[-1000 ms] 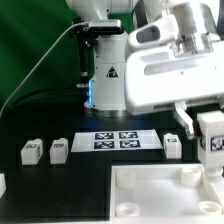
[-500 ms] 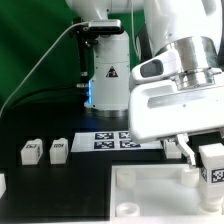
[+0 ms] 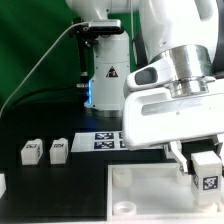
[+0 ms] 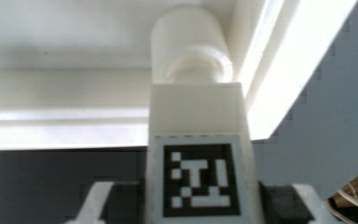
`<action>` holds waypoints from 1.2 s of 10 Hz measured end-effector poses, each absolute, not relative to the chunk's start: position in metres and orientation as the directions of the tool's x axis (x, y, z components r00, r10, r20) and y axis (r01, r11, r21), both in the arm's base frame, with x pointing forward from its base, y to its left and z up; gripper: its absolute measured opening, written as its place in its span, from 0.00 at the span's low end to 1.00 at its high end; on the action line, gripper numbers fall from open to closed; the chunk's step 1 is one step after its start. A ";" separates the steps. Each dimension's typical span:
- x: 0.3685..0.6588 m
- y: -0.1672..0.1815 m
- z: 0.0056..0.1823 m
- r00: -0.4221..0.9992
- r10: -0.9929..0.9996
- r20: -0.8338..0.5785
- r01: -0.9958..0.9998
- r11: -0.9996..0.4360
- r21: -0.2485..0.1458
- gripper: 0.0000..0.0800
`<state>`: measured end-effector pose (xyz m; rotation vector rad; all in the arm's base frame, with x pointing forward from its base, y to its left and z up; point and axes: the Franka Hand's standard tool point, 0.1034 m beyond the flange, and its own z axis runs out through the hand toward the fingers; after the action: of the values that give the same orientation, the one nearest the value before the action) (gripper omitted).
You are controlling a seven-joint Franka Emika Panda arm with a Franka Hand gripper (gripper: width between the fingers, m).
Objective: Assemble one leg
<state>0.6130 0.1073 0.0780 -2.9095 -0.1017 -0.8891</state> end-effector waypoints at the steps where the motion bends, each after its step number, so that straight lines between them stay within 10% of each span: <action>1: 0.613 0.109 0.078 0.824 0.036 0.565 0.094 -0.993 -0.074 0.37; 7: 0.615 0.115 0.076 0.805 0.011 0.593 0.071 -0.994 -0.078 0.37; 12: 0.615 0.115 0.076 0.805 0.011 0.593 0.071 -0.994 -0.078 0.78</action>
Offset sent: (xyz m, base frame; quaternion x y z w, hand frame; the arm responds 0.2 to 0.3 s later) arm -0.0067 0.0104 -0.0368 -0.0973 0.0484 -0.0057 0.9941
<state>0.6149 0.1150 0.0764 -2.8933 -0.0657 -0.9487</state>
